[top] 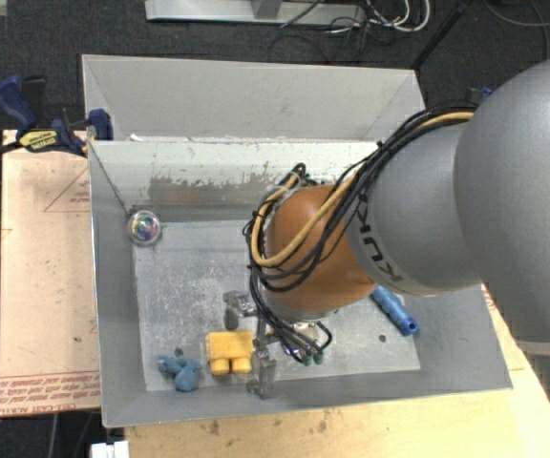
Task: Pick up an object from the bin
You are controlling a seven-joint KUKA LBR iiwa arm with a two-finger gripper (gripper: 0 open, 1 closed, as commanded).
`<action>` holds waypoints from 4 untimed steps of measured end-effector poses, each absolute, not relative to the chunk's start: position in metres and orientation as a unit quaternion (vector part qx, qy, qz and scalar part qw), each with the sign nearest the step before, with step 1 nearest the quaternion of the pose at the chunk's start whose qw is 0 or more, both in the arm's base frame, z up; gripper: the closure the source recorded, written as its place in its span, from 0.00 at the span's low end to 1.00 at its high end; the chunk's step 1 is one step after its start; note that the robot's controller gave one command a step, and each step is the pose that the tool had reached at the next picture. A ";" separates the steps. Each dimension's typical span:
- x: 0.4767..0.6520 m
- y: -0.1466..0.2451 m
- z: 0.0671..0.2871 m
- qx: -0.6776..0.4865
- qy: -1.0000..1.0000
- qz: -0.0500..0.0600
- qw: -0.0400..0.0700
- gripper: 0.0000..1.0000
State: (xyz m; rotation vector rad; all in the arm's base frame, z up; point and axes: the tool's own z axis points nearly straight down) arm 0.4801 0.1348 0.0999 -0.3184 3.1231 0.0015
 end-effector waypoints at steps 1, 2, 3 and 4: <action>0.484 0.134 0.071 -0.085 0.996 0.001 0.007 0.00; 0.487 0.135 0.072 -0.084 0.996 0.002 0.011 0.00; 0.485 0.135 0.071 -0.084 0.996 0.003 0.009 1.00; 0.487 0.136 0.137 -0.083 0.997 0.001 0.003 1.00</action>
Offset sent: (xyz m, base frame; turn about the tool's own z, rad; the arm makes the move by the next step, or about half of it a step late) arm -0.0002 -0.0008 -0.0299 0.0306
